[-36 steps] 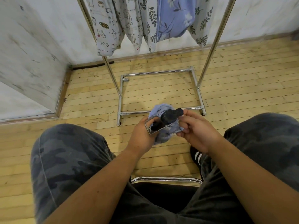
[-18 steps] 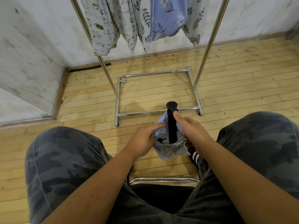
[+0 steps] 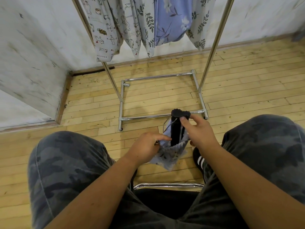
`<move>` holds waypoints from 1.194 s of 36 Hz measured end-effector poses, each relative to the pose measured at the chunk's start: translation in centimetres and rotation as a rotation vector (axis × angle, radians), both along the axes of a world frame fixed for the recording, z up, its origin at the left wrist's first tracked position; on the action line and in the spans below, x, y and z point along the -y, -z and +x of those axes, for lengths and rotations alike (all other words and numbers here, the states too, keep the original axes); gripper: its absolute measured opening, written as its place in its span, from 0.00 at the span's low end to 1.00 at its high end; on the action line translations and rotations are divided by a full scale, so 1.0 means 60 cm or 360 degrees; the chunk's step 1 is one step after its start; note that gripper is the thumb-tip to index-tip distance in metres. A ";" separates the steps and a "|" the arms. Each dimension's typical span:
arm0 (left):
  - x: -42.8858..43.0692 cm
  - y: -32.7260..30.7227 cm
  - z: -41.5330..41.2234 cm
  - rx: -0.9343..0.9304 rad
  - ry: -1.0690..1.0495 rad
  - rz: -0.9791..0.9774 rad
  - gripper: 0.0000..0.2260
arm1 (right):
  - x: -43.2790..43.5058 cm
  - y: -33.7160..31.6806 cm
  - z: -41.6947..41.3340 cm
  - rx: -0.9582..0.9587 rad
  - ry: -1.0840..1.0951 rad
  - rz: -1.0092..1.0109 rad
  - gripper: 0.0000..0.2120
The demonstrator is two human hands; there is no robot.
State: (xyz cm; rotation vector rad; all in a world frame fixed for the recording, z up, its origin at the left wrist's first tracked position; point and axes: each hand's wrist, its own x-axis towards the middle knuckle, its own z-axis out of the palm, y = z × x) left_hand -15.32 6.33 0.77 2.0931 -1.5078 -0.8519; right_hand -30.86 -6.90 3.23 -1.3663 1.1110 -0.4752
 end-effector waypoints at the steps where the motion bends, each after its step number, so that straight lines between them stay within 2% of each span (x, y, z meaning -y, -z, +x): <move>1: 0.000 0.000 0.001 -0.0038 -0.0032 0.0017 0.24 | 0.002 -0.001 -0.001 0.0030 0.0024 0.0027 0.10; 4: -0.001 0.004 0.008 -0.0135 -0.0180 0.0110 0.22 | 0.001 -0.009 -0.001 0.0194 0.0054 0.0144 0.07; 10: 0.001 0.009 0.026 -0.0485 -0.0636 0.0166 0.24 | -0.004 -0.017 -0.005 0.0356 -0.0208 0.0245 0.08; 16: 0.004 0.001 0.038 -0.0689 -0.0916 0.0060 0.24 | -0.010 -0.025 -0.006 0.0213 -0.0392 0.0073 0.09; 22: -0.001 -0.016 0.028 -0.0576 -0.0637 0.0006 0.25 | -0.014 -0.027 -0.003 0.0040 -0.0536 -0.0040 0.14; 25: 0.002 -0.020 0.020 -0.0626 -0.0530 -0.0052 0.27 | -0.017 -0.022 0.004 0.0006 -0.0579 -0.0014 0.17; 28: 0.002 -0.022 0.013 -0.0533 -0.0495 -0.0142 0.29 | -0.015 -0.019 0.005 0.0031 -0.0543 -0.0005 0.18; 31: 0.001 -0.014 0.004 -0.0438 -0.0507 -0.0246 0.26 | -0.018 -0.032 0.003 0.0028 -0.0641 -0.0027 0.14; 37: 0.003 -0.003 0.005 -0.0449 -0.0526 -0.0205 0.24 | -0.025 -0.049 0.000 -0.0057 -0.0798 -0.0042 0.15; 40: 0.007 -0.003 0.003 -0.0322 -0.0497 -0.0152 0.19 | -0.026 -0.058 0.006 -0.0119 -0.0754 -0.0020 0.17; 43: 0.010 -0.007 -0.001 -0.0147 -0.0356 -0.0096 0.10 | -0.024 -0.066 0.013 -0.0121 -0.0636 0.0061 0.20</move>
